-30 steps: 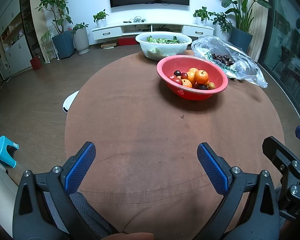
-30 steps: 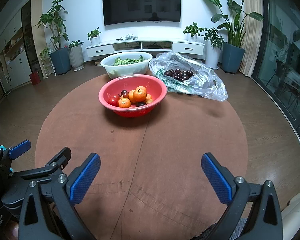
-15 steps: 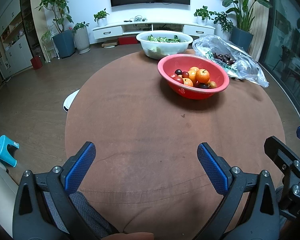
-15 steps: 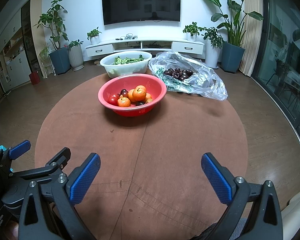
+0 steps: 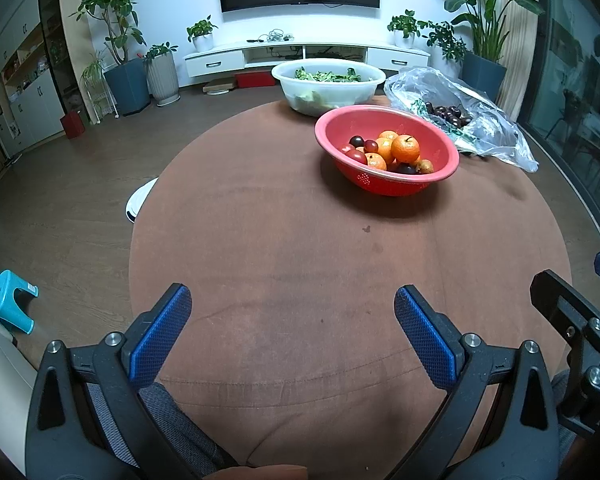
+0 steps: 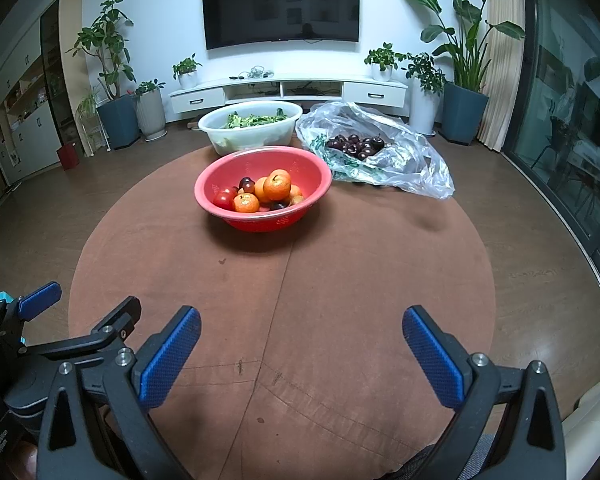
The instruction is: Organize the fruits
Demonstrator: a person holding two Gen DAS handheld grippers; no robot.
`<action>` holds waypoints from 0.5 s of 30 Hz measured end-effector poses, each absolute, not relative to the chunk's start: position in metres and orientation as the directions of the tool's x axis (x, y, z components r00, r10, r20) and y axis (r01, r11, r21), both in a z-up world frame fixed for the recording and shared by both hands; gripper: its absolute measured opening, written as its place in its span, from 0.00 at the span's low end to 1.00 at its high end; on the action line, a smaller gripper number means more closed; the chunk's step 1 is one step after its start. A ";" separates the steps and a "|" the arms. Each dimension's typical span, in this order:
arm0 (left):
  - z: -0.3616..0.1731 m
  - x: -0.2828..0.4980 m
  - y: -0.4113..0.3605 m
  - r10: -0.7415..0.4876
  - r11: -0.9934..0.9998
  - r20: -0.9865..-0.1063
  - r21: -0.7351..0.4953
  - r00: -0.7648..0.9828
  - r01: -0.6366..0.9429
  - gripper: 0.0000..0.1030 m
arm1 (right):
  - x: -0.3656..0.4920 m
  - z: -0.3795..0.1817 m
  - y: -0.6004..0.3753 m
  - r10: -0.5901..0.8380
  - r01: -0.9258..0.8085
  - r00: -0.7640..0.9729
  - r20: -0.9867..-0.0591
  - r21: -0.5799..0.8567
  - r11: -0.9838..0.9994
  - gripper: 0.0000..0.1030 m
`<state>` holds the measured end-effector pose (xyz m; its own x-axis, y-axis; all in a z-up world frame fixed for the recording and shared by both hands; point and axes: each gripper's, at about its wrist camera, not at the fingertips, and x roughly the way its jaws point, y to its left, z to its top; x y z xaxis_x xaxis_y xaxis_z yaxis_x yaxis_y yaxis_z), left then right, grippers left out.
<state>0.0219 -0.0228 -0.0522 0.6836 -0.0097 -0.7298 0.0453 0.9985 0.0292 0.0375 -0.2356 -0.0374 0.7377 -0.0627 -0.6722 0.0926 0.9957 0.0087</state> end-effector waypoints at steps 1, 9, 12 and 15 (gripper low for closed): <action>-0.052 0.022 -0.023 -0.010 0.999 -0.730 0.029 0.683 0.046 1.00 | 0.037 -0.038 -0.235 -0.063 0.093 0.737 -0.673 0.009 0.996 1.00; -0.053 0.021 -0.023 -0.007 0.999 -0.732 0.031 0.682 0.043 1.00 | 0.038 -0.037 -0.236 -0.063 0.092 0.737 -0.673 0.008 0.996 1.00; -0.053 0.021 -0.022 -0.007 0.999 -0.732 0.031 0.681 0.043 1.00 | 0.038 -0.036 -0.236 -0.063 0.092 0.737 -0.673 0.009 0.996 1.00; -0.053 0.021 -0.022 -0.006 0.999 -0.732 0.033 0.681 0.044 1.00 | 0.038 -0.036 -0.236 -0.062 0.092 0.737 -0.673 0.009 0.996 1.00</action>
